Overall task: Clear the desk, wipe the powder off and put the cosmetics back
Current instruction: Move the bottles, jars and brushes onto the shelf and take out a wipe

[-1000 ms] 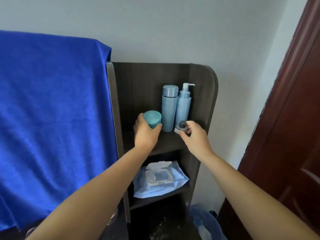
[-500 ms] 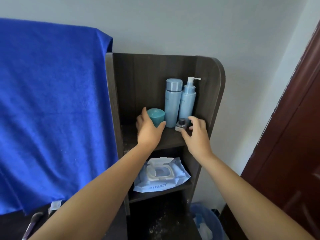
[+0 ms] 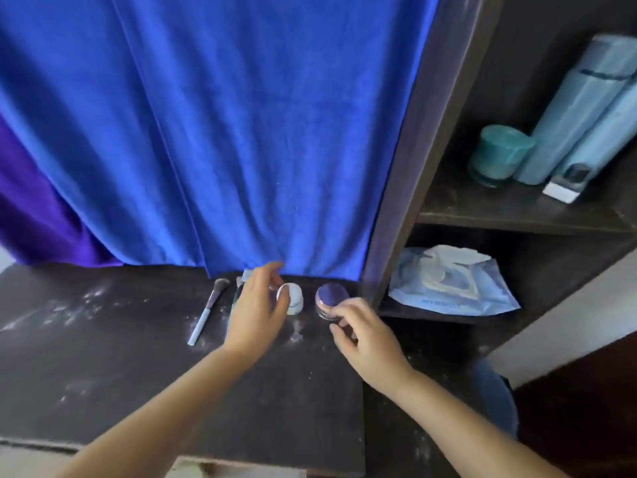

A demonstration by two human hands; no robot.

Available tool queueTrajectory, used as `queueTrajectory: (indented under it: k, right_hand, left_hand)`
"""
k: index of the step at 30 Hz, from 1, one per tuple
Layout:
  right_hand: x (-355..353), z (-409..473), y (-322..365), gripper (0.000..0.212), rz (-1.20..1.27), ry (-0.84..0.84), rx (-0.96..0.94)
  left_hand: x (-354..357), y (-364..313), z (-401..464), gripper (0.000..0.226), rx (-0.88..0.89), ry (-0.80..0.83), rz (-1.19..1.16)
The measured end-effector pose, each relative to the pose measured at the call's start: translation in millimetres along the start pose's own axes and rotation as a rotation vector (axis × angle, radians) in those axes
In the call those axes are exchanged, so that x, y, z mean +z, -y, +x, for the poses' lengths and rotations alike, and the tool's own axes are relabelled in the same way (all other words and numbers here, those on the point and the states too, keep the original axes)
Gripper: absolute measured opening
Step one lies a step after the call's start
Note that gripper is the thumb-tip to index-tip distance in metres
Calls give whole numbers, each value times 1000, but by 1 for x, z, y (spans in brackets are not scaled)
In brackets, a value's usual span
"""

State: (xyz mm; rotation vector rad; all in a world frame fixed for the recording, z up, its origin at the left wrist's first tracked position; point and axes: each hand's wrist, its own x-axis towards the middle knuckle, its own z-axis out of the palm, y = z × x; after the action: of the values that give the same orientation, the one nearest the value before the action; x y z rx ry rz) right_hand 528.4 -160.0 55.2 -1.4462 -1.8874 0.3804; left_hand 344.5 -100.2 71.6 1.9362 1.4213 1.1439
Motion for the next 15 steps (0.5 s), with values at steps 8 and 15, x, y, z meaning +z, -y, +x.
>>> queueTrajectory:
  k: [8, 15]
  right_hand:
    - [155, 65, 34, 36, -107, 490, 337]
    - [214, 105, 56, 39, -435, 506, 594]
  left_hand:
    - [-59, 147, -5, 21, -442, 123, 329]
    - [-53, 184, 20, 28, -437, 400, 610]
